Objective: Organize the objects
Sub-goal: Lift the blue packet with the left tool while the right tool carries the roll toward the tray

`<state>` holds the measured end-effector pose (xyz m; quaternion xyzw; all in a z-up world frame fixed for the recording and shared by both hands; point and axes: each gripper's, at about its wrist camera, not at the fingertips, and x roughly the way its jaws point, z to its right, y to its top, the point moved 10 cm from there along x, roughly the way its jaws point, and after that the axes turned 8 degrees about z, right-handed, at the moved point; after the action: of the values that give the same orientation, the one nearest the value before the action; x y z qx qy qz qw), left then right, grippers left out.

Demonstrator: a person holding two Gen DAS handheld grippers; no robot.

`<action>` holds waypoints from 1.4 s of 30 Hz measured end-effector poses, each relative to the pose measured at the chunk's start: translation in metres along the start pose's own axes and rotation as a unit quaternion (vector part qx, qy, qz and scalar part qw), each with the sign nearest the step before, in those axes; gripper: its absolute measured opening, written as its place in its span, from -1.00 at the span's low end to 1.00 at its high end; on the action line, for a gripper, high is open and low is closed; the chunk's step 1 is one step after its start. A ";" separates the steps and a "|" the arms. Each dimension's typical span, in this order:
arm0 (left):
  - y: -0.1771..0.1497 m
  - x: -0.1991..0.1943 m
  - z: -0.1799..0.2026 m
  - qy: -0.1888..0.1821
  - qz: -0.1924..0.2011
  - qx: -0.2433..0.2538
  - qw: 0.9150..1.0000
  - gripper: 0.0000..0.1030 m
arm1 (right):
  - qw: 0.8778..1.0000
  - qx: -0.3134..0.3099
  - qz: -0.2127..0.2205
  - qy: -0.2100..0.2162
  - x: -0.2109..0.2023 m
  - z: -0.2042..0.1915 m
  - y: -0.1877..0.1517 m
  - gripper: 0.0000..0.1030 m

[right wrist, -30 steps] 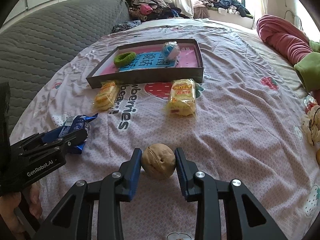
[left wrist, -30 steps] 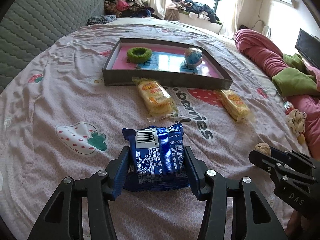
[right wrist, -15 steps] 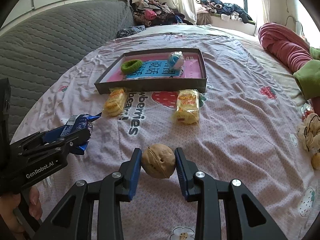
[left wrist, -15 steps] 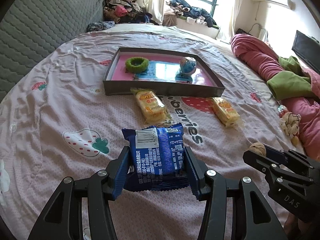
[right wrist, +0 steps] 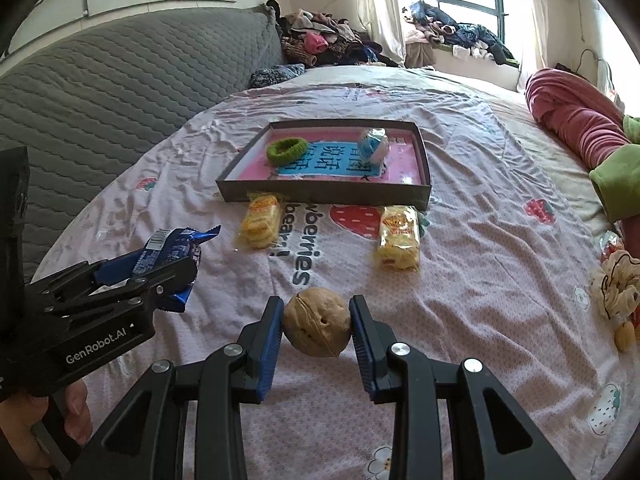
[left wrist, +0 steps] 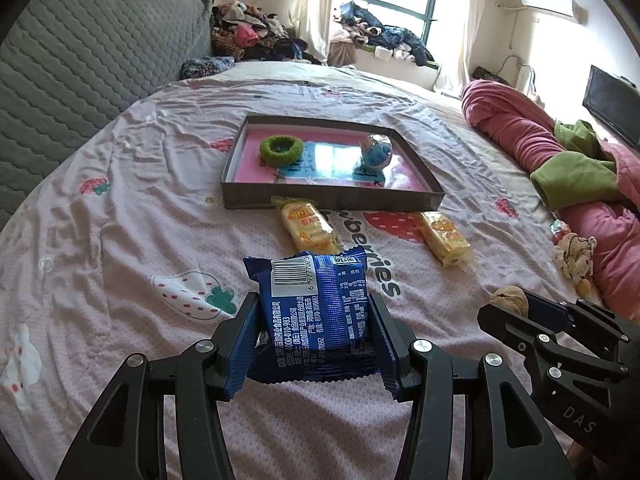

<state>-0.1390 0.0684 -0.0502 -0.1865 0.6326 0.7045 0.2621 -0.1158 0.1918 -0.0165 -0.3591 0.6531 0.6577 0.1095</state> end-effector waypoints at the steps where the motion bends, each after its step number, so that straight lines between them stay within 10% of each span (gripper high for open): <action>1: 0.001 -0.002 0.000 0.000 0.002 0.000 1.000 0.05 | 1.000 -0.002 0.003 -0.001 -0.002 -0.001 0.001 -0.33; 42: 0.086 -0.020 -0.028 0.017 0.047 0.004 0.999 0.05 | 0.993 -0.046 0.103 0.022 -0.042 -0.024 0.120 -0.33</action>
<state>-0.1769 0.0325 0.0263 -0.1671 0.6479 0.7102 0.2190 -0.1513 0.1679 0.1062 -0.3091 0.6577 0.6869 0.0096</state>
